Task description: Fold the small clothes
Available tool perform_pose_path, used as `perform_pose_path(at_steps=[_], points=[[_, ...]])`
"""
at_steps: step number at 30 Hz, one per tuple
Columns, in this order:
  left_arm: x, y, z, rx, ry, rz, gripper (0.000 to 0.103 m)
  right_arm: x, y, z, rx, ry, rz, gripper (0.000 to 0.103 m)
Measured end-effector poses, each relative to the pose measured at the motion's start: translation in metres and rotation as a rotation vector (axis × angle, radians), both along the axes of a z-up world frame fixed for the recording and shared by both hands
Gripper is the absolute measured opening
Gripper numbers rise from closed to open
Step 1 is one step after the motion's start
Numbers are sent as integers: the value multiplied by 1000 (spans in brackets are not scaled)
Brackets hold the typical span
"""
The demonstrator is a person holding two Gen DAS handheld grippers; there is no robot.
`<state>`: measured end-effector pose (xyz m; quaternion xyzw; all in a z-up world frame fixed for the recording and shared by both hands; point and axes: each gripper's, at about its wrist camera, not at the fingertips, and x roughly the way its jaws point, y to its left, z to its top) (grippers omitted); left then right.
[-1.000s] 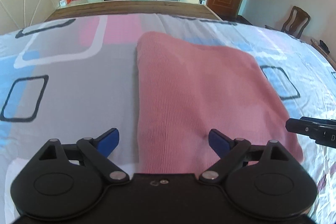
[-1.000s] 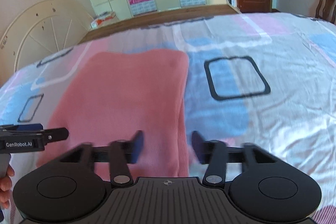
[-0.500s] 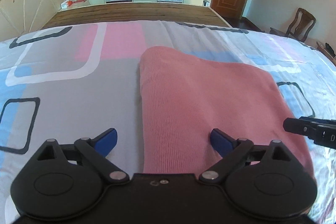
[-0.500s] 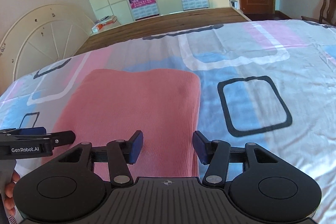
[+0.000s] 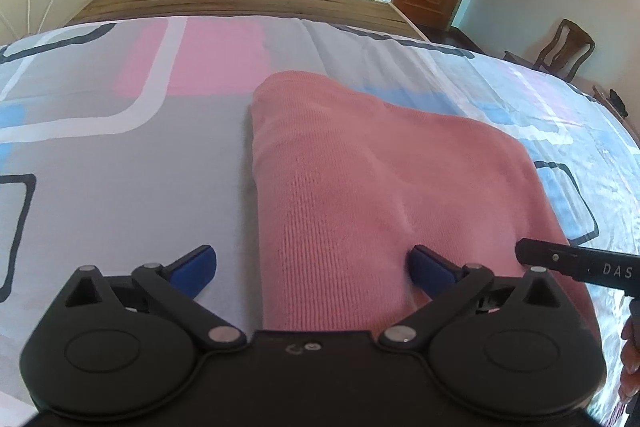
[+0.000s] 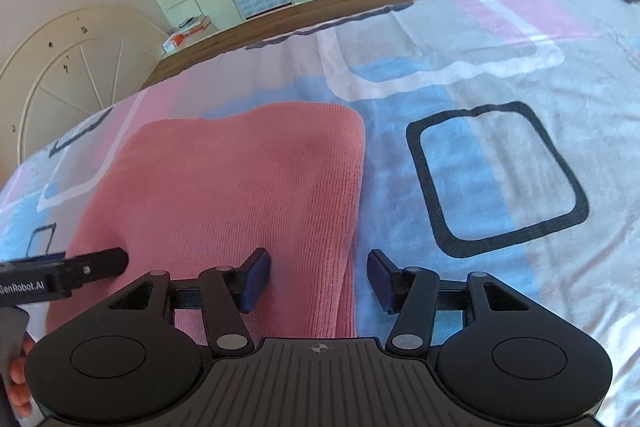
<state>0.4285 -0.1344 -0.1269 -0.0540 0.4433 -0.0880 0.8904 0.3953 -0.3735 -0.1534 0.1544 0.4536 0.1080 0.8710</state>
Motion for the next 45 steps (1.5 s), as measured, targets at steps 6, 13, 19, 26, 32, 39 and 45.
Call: perform_pose_path(at_steps=[6,13,19,26,32,39,45], points=[[5,-3,-5,-44,11,-10,94,8,-1,-1,76,16,-10,53],[5,-7,-1,-70,9,-56,75,9,4,-2,68,12,12,53],[4,-5,2,-90,6,-75,61,11,8,-2,73,13,9,49],[9,-4,-2,-100,32,-71,73,11,6,-4,98,12,8,48],[11,-2,-8,-158,36,-75,61,12,14,-4,129,30,29,39],[5,5,2,-196,10,-73,36,9,11,4,179,21,22,22],[-10,9,27,-209,-44,-86,30,4,13,23,259,-15,27,21]])
